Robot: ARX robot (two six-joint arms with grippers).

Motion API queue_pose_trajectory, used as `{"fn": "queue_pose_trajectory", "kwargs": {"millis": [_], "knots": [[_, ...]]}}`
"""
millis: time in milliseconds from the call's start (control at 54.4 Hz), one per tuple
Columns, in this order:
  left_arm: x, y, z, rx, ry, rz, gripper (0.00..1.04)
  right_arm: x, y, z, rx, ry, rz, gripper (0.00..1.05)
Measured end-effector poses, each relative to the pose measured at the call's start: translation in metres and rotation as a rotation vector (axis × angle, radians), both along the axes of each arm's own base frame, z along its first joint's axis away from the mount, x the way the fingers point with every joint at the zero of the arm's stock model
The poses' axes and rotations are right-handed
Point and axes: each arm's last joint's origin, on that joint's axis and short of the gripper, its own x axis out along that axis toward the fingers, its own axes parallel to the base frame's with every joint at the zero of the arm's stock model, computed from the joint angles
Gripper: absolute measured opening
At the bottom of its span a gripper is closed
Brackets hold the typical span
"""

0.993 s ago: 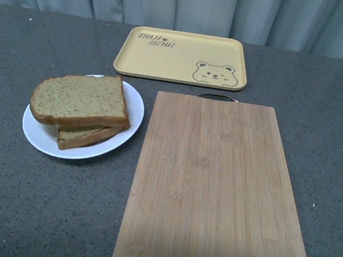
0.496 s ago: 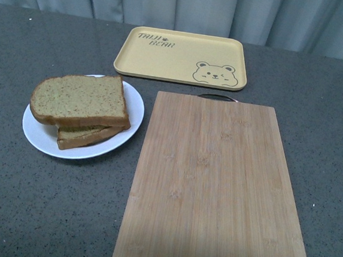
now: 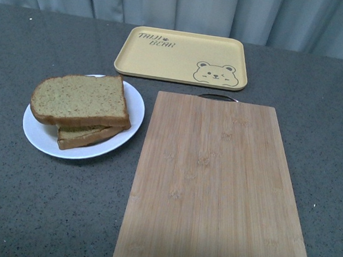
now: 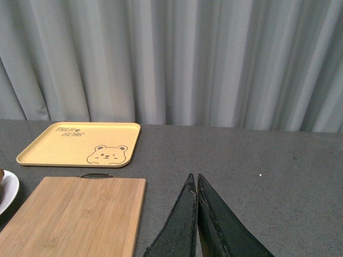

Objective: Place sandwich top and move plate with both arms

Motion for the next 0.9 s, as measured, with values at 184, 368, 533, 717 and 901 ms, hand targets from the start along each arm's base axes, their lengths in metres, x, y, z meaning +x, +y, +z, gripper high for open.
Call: {"fn": "queue_pose_trajectory", "kwargs": {"millis": [184, 368, 533, 717, 901], "knots": [[0.000, 0.000, 0.000, 0.000, 0.000, 0.000, 0.98, 0.000, 0.000, 0.000, -0.001, 0.002, 0.000, 0.19], [0.000, 0.000, 0.000, 0.000, 0.000, 0.000, 0.98, 0.000, 0.000, 0.000, -0.001, 0.002, 0.000, 0.55], [0.014, 0.003, -0.003, -0.203, 0.286, 0.168, 0.98, 0.000, 0.000, 0.000, -0.001, 0.002, 0.000, 0.83], [0.068, 0.007, 0.001, -0.429, 0.374, 0.105, 0.98, 0.000, 0.000, 0.000, -0.001, 0.002, 0.000, 0.95], [0.128, 0.017, -0.029, -0.601, 0.560, 0.110, 0.98, 0.000, 0.000, 0.000, -0.001, 0.002, 0.000, 0.95]]}}
